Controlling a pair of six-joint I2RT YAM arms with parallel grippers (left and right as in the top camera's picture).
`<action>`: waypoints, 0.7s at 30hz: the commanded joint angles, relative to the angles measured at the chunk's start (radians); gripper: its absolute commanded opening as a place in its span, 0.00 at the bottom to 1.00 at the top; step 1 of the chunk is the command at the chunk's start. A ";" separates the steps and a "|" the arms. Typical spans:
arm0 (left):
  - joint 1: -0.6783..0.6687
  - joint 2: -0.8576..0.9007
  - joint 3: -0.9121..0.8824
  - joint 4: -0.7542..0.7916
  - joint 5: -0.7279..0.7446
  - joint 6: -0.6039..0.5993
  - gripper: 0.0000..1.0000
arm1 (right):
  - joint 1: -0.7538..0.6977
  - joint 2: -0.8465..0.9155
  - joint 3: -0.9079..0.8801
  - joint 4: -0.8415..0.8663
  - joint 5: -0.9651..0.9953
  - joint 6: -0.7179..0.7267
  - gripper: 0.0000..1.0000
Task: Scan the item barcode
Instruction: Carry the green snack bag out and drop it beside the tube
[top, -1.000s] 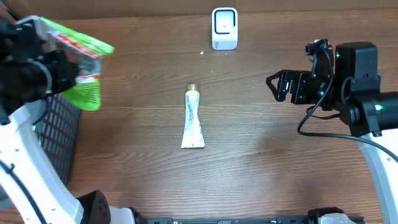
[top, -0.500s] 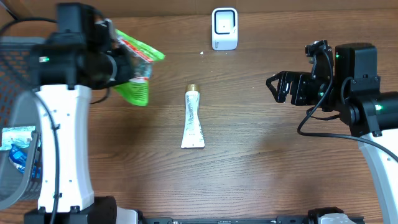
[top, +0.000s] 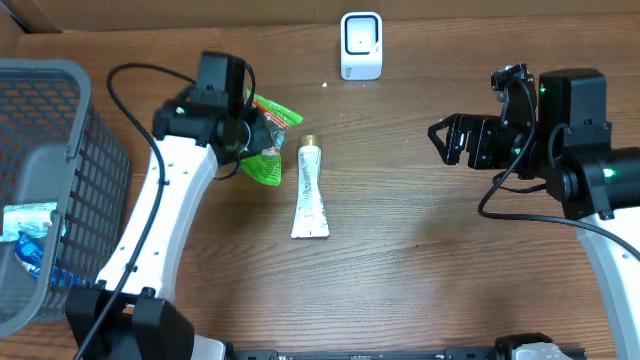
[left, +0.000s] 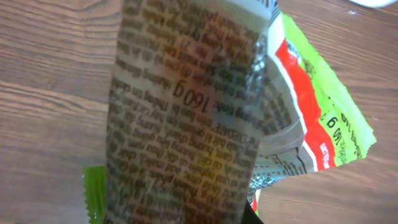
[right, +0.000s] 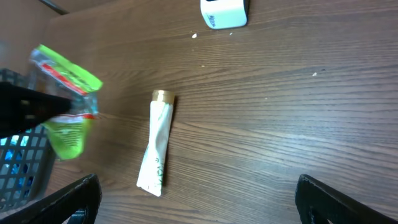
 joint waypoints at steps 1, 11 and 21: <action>-0.002 -0.011 -0.111 0.069 -0.044 -0.043 0.04 | 0.001 0.001 0.029 0.006 -0.001 -0.001 1.00; -0.002 -0.008 -0.285 0.235 0.012 -0.128 0.73 | 0.001 0.018 0.029 0.007 -0.001 0.000 1.00; 0.026 -0.018 0.262 -0.098 0.011 0.061 0.91 | 0.001 0.035 0.029 0.006 -0.001 0.000 1.00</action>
